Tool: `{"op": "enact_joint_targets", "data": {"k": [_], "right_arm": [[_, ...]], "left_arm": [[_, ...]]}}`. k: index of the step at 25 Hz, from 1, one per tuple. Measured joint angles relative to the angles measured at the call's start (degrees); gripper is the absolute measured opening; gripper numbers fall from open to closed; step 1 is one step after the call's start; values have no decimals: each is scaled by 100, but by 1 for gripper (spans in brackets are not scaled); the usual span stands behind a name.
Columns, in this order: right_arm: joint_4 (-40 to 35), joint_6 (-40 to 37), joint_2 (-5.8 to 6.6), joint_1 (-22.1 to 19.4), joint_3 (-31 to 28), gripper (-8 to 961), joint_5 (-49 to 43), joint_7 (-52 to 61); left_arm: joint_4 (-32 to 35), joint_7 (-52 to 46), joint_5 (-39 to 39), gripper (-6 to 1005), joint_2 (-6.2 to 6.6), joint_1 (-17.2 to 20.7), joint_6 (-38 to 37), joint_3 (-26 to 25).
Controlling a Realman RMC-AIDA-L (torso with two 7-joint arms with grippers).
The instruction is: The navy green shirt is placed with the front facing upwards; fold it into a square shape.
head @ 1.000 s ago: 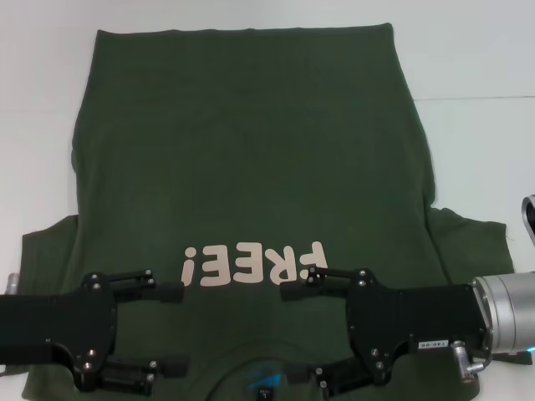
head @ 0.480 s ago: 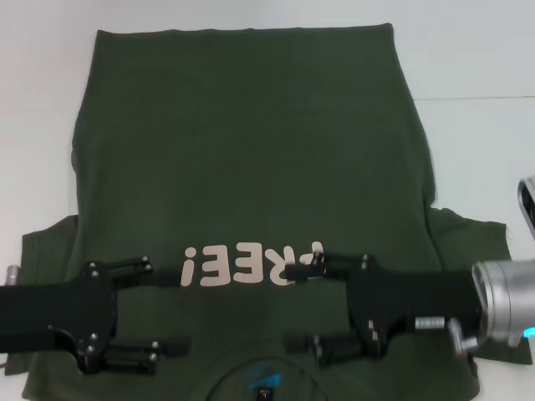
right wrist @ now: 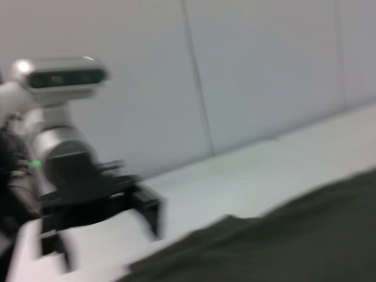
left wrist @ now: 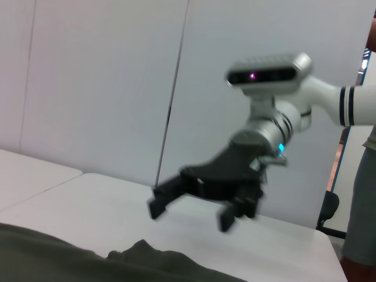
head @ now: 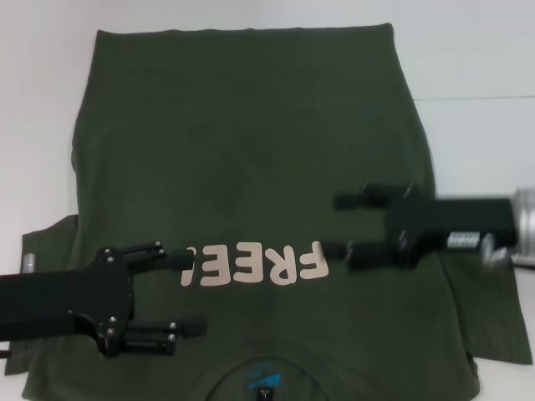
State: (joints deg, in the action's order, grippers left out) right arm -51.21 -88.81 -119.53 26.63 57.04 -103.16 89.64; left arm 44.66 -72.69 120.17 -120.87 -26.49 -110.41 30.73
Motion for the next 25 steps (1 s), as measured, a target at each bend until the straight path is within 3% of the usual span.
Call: {"op": "enact_joint_targets", "data": {"k": [8, 12, 16, 20, 25], "right_arm": [[-2674, -197, -9, -328, -733, 945, -1300, 2233], [-3603, -813, -4, -299, -1160, 945, -1927, 3046], [-4095, -1584, 37, -74, -1689, 945, -2476, 3825], [-4175, -2313, 164, 128, -2180, 944, -2892, 4107], [-4188, -2482, 212, 119, -2230, 944, -3682, 4307]], "left_arm": [[-126, 141, 1, 873, 3, -135, -32, 190], [-171, 141, 0, 873, 3, -208, -37, 231], [-208, 135, -3, 873, 3, -274, -4, 232], [-275, 125, -3, 873, 3, -344, 57, 231], [-361, 114, -3, 873, 2, -413, 116, 230]]}}
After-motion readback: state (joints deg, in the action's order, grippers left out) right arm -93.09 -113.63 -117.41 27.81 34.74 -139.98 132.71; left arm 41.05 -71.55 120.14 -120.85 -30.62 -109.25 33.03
